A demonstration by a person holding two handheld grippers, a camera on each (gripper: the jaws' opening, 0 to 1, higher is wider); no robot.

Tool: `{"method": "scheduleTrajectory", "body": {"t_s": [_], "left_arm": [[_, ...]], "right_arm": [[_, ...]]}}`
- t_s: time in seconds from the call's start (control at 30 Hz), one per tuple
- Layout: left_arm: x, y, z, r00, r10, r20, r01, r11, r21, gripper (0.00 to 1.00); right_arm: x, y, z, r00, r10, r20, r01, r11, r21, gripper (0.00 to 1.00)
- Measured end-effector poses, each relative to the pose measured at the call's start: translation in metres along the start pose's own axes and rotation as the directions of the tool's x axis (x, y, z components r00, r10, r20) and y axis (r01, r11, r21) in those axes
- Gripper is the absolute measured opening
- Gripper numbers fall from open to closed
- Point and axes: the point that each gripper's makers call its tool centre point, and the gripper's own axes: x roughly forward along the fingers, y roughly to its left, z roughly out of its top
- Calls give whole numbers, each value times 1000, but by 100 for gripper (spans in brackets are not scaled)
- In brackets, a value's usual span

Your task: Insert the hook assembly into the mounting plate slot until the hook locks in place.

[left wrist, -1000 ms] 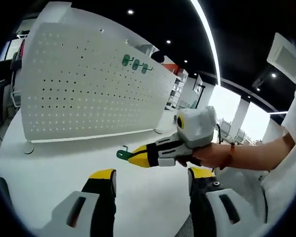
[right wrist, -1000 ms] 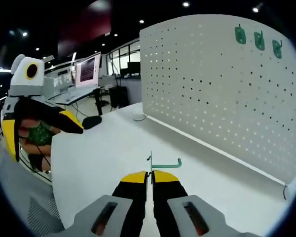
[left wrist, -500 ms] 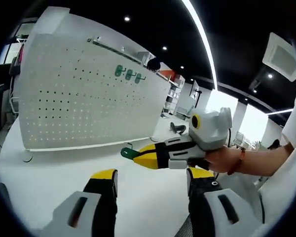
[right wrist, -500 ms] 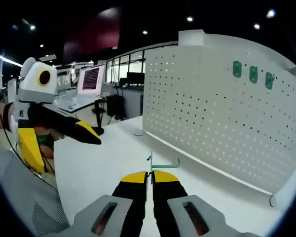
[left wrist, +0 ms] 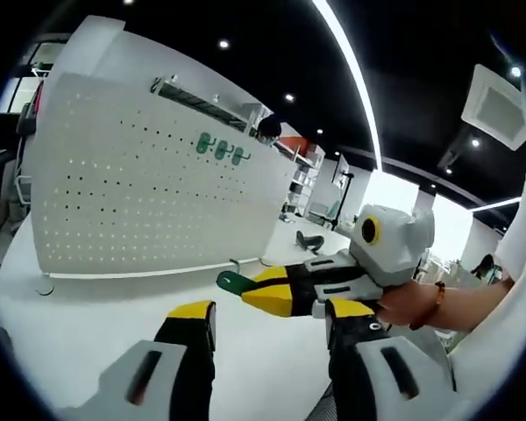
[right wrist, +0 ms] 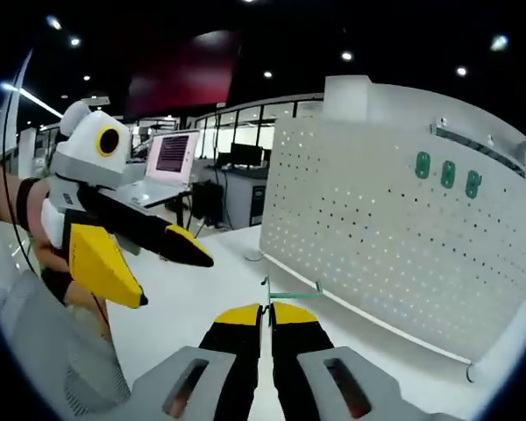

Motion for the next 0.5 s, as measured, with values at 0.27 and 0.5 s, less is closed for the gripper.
{"method": "scheduleTrajectory", "body": {"t_s": [0.27,0.5], "left_arm": [[-3,-11,9,998,-22,51,25,997,-69,46],[0,-19,14,995,-43,87,56,986,-157,37]], "right_arm": [[-13,7,13,999,-19,28,19,1000,-10,2],[-24,10,24,996,-66,58,69,996,-52,2]]}}
